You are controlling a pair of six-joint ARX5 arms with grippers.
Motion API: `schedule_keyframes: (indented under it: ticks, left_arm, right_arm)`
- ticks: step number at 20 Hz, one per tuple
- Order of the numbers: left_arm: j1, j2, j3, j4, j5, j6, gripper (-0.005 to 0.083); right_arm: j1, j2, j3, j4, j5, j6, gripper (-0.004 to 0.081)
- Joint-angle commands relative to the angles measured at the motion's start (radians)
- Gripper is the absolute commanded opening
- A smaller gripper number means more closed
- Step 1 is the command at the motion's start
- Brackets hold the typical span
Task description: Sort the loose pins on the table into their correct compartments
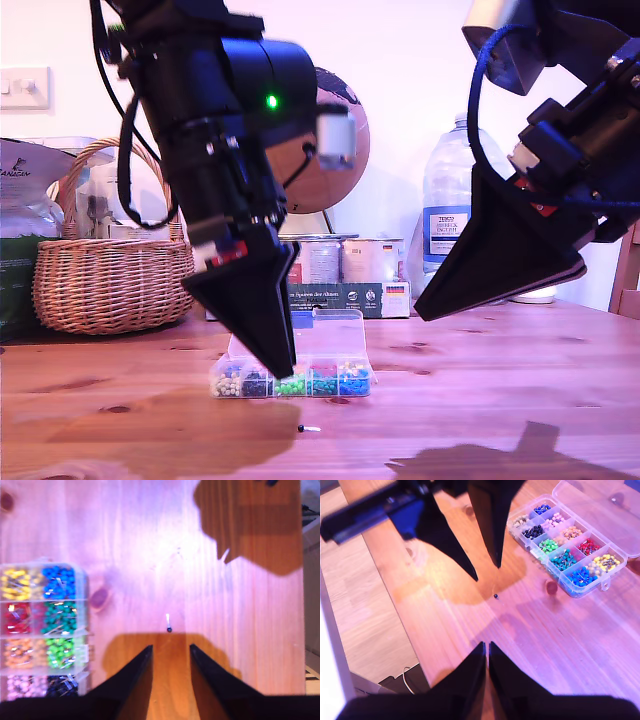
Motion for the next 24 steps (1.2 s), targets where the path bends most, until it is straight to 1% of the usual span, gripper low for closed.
schedule_keyframes:
  ticks: [1, 10, 24]
  left_arm:
    - [-0.003, 0.037, -0.011, 0.02, 0.0, -0.005, 0.0206]
    - [-0.009, 0.065, -0.011, 0.072, 0.007, -0.005, 0.0206]
    - [-0.014, 0.13, -0.011, 0.073, 0.011, -0.006, 0.0205]
  right_arm:
    - [-0.002, -0.001, 0.016, 0.005, -0.001, 0.002, -0.0013]
    - [-0.002, -0.001, 0.016, 0.005, -0.001, -0.002, -0.0013]
    - [-0.002, -0.001, 0.016, 0.005, -0.001, -0.001, -0.0013]
